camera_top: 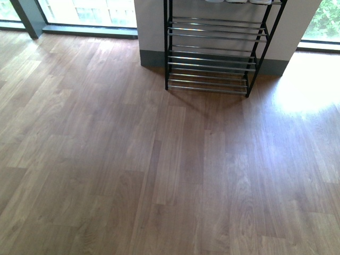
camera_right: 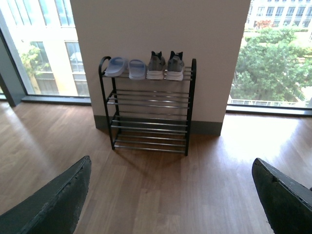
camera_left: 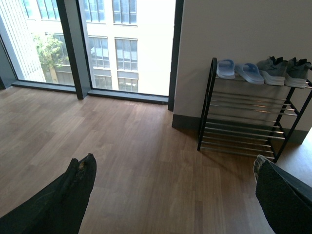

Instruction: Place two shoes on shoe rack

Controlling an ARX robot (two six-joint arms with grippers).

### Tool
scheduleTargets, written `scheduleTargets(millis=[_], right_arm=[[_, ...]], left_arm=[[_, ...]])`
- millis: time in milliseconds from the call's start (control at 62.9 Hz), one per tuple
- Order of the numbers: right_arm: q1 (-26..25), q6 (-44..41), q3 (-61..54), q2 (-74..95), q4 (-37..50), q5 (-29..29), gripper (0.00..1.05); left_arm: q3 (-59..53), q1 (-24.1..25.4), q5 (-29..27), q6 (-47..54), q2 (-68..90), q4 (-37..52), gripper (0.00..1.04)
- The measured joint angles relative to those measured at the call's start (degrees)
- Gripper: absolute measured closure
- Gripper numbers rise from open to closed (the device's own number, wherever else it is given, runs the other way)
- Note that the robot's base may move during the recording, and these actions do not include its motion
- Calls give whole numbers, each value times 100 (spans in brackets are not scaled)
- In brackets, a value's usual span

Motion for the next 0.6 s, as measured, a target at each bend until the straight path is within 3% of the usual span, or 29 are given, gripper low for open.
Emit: scheduleTargets(millis=[604], right_arm=[[0, 0, 0, -7, 0, 4, 9]], left_arm=[[0, 0, 4, 0, 0, 0, 9]])
